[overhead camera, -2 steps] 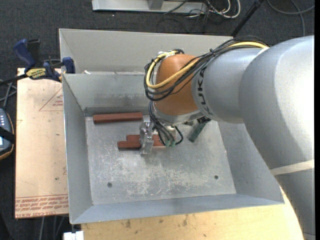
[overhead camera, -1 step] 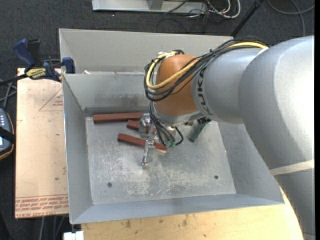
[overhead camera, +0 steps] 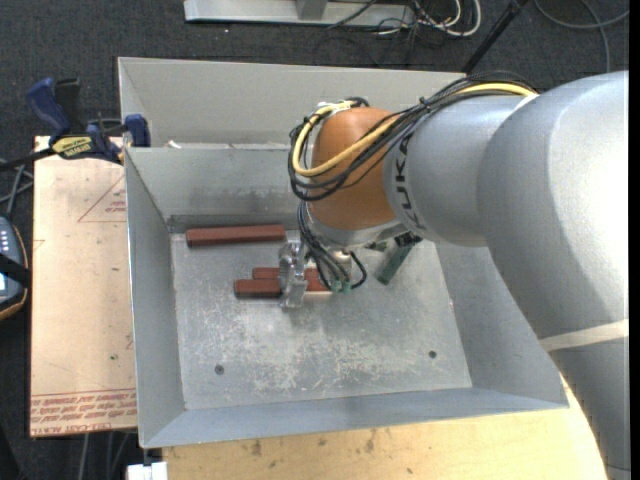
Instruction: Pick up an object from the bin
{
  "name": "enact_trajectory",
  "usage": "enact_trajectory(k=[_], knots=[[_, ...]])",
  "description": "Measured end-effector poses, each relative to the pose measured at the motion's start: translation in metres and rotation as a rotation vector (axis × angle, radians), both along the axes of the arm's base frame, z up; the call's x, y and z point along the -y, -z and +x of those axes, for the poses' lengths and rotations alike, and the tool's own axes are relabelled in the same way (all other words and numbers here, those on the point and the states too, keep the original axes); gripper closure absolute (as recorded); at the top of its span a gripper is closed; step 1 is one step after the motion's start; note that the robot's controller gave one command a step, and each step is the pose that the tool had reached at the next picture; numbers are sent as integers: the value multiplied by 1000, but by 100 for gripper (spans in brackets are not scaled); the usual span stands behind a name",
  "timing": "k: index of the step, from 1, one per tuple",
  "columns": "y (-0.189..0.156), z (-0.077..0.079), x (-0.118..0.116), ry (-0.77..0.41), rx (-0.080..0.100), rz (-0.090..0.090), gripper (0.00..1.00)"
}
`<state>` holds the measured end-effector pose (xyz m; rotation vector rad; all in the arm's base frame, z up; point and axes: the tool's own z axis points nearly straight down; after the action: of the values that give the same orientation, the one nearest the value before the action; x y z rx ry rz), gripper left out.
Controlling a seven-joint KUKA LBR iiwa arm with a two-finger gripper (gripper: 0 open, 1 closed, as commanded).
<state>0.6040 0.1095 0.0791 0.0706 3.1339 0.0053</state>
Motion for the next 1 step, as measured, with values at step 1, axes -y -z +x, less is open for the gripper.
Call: enact_trajectory(k=[1], knots=[[2,-1,0,0,-5,-1,0]])
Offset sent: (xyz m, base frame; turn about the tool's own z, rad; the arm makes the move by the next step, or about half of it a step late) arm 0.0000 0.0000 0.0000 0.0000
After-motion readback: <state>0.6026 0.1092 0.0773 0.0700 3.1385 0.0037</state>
